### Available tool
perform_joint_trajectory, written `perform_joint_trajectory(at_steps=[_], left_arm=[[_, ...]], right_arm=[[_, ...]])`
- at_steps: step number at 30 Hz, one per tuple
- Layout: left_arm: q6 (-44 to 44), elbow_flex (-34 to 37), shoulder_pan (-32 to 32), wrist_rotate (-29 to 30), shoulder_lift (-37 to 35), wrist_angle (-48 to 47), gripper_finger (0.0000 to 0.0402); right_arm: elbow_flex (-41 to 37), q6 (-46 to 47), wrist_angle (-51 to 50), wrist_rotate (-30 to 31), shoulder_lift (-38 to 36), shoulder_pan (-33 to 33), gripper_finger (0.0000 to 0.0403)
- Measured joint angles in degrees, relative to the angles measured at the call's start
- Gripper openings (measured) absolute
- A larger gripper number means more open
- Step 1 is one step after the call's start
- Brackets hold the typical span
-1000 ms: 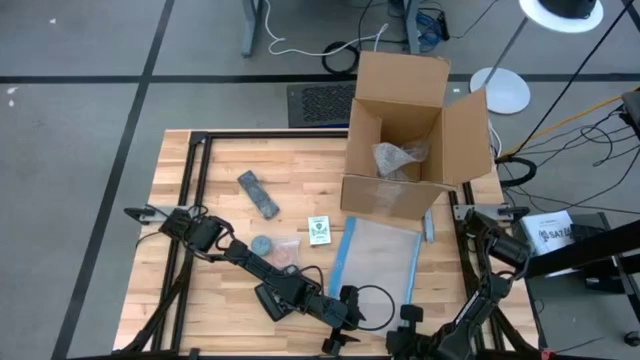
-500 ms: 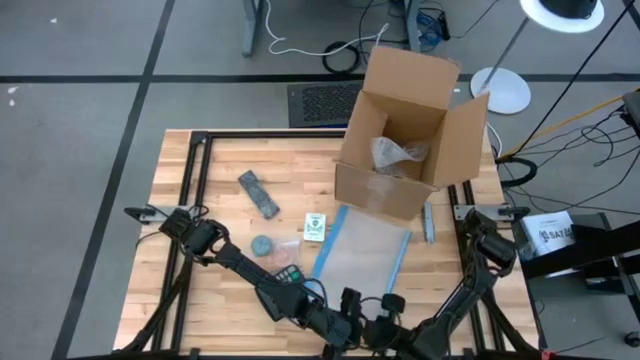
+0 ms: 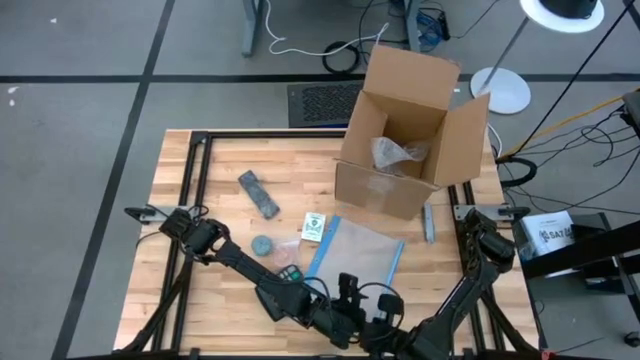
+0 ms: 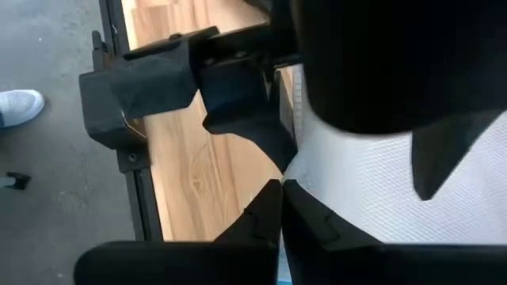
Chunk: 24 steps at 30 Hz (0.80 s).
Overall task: Unpack boxes
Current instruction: Open the transparent zip bag
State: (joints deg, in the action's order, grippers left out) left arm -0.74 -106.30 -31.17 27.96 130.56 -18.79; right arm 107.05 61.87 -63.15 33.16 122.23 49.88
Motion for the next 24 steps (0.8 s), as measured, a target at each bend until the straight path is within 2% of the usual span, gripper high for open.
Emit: perform_joint_trajectory(at_steps=[3,10,13,16,24], left_arm=[[0.2,0.0,0.0,-0.1,0.0,-0.5,0.022],[0.4,-0.1,-0.1,-5.3,0.0,-1.0,0.006],[0.4,-0.1,-0.2,-5.2,0.1,1.8,0.0019],[0.3,0.0,-0.1,-5.2,0.1,4.1,0.0006],[0.3,0.0,0.5,-6.8,0.1,6.8,0.0037]], right_arm=[[0.5,0.0,0.0,0.2,0.0,0.0,0.0],[1.1,0.0,-0.4,0.3,0.0,-0.1,0.0],[1.1,0.0,-0.4,0.3,-0.1,-0.3,0.0],[1.2,-0.4,-0.5,0.4,-0.2,-0.3,0.0],[1.2,-0.6,-0.4,0.7,-0.2,-0.1,0.0]])
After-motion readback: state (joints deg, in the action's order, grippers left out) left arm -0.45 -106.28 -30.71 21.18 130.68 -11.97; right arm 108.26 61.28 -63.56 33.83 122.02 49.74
